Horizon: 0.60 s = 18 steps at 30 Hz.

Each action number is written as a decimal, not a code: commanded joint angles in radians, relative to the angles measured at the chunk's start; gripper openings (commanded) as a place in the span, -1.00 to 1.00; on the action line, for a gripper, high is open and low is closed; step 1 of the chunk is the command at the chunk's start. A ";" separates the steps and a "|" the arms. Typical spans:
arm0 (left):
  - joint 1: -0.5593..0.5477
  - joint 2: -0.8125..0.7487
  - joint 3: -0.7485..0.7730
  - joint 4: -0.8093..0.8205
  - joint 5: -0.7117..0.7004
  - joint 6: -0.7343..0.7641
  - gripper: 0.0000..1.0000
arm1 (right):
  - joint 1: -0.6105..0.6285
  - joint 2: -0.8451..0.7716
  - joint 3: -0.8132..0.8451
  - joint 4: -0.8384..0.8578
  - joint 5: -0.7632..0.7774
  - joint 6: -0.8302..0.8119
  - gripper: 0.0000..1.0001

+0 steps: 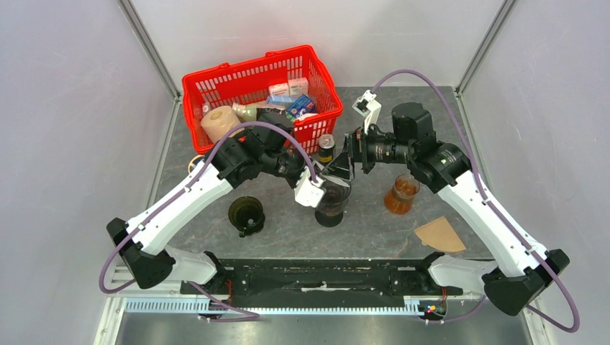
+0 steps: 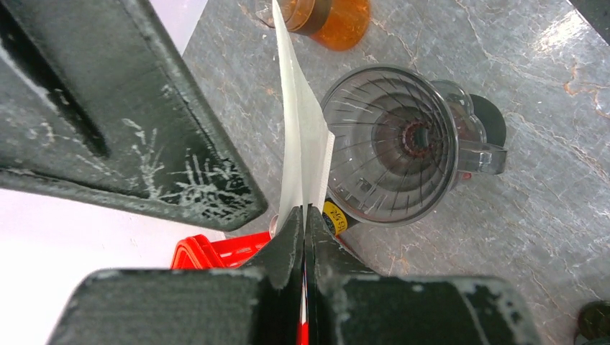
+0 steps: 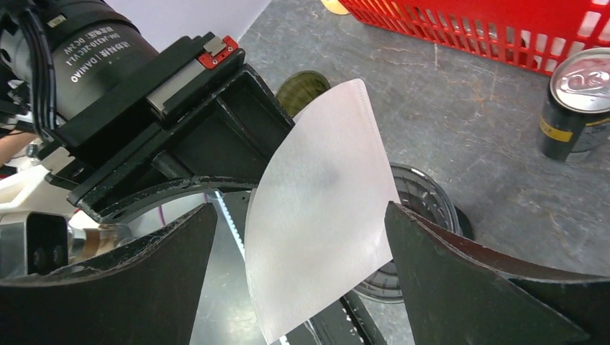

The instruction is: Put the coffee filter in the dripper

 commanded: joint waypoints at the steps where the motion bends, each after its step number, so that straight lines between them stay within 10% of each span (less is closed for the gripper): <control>1: -0.009 0.010 0.048 -0.007 -0.021 0.050 -0.96 | 0.017 0.015 0.046 -0.072 0.078 -0.071 0.89; 18: -0.019 -0.016 0.038 -0.006 0.007 0.091 -0.96 | 0.029 0.026 0.071 -0.120 0.187 -0.080 0.74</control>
